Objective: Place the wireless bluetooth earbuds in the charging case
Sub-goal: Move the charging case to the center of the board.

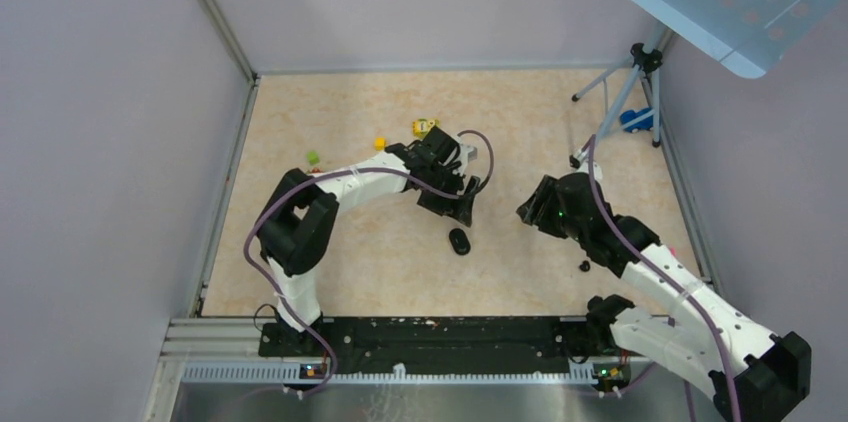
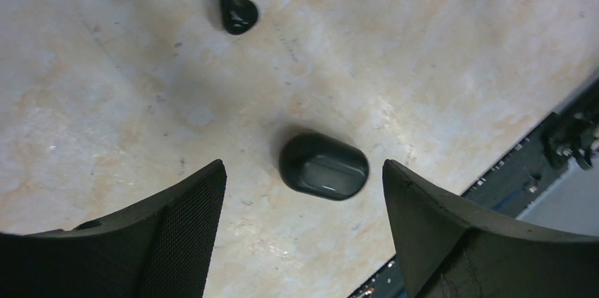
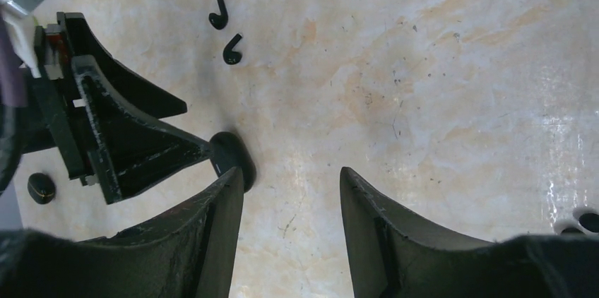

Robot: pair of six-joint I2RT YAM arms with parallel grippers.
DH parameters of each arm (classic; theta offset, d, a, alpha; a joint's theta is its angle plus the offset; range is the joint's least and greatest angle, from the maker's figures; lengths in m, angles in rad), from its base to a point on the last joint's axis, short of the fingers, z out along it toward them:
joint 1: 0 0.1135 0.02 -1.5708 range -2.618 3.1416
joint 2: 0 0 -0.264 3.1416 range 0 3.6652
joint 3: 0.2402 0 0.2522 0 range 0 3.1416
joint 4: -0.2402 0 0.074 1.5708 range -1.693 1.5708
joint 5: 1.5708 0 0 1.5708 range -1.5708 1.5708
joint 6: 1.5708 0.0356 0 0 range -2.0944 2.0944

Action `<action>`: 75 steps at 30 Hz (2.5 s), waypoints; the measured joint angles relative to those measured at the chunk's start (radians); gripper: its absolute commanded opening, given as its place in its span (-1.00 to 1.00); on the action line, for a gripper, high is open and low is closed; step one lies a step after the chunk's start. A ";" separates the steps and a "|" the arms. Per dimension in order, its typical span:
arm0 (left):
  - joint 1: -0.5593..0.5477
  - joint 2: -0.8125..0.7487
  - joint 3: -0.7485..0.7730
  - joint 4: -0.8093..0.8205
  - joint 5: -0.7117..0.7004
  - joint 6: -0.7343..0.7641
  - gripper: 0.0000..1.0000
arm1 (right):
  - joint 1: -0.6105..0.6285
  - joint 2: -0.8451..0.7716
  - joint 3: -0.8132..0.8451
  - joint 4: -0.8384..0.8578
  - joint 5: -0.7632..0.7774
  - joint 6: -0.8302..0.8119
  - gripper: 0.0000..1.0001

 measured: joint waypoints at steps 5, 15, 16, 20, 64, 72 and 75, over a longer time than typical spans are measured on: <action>-0.004 0.045 0.002 -0.024 -0.135 -0.032 0.69 | 0.000 0.025 0.019 -0.011 0.010 -0.007 0.04; -0.004 0.050 -0.018 -0.070 -0.302 -0.072 0.68 | 0.000 0.046 0.016 0.016 -0.035 0.002 0.04; -0.005 0.041 -0.030 -0.071 -0.305 -0.072 0.68 | 0.000 0.054 0.016 0.025 -0.040 0.004 0.04; -0.009 -0.014 -0.100 -0.082 -0.299 -0.069 0.68 | 0.000 0.097 0.016 0.059 -0.079 0.006 0.05; -0.139 0.069 0.018 -0.239 -0.476 -0.080 0.66 | -0.026 0.201 0.163 -0.025 -0.056 -0.268 0.05; -0.139 -0.061 -0.116 -0.271 -0.470 -0.142 0.68 | -0.026 0.225 0.100 0.042 -0.195 -0.194 0.04; -0.139 -0.123 -0.132 -0.273 -0.467 -0.166 0.71 | -0.015 0.246 0.051 0.078 -0.271 -0.142 0.03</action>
